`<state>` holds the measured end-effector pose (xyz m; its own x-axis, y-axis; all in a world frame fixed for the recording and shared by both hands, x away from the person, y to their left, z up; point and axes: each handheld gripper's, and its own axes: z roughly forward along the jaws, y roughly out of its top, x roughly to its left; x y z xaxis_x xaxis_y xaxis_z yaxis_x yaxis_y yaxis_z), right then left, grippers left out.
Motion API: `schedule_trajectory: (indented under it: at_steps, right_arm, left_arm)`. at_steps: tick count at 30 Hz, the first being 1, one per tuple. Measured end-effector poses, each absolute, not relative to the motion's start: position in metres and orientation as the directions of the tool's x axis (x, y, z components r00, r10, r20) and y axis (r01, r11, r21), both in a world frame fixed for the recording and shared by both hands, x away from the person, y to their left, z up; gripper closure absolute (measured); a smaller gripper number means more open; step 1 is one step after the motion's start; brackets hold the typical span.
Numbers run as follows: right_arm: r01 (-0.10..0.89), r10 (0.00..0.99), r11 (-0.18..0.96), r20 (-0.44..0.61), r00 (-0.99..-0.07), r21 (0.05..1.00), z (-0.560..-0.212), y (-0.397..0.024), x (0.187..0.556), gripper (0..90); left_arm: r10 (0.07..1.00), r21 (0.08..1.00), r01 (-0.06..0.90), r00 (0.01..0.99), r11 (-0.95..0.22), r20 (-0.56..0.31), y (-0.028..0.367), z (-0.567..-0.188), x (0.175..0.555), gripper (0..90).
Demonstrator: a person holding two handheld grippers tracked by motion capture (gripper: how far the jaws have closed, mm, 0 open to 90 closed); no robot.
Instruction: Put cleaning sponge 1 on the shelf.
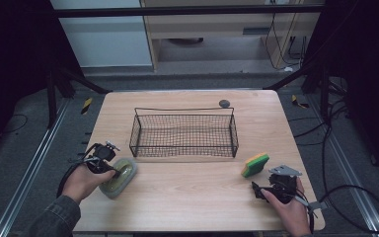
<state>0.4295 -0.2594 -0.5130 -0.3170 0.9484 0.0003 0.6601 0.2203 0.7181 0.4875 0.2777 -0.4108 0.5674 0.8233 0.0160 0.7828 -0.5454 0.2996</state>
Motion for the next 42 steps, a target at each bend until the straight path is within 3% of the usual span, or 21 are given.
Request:
schedule_trajectory:
  at_steps: [27, 32, 42]
  right_arm:
    - [0.66, 0.948, 0.22, 0.003, -0.319, 0.718, -0.513, -0.259, 0.43, 0.5]
    - [0.659, 0.947, 0.224, -0.002, -0.321, 0.718, -0.513, -0.259, 0.43, 0.5]
    - [0.659, 0.947, 0.223, 0.0, -0.32, 0.718, -0.513, -0.259, 0.43, 0.5]
  left_arm:
    - [0.65, 0.385, 0.571, 0.752, -0.725, 0.107, 0.257, -0.347, 0.49, 70.7]
    - [0.594, 0.372, 0.509, 0.788, -0.776, 0.161, 0.247, -0.337, 0.496, 70.8]
    - [0.56, 0.368, 0.471, 0.808, -0.801, 0.184, 0.236, -0.324, 0.509, 70.7]
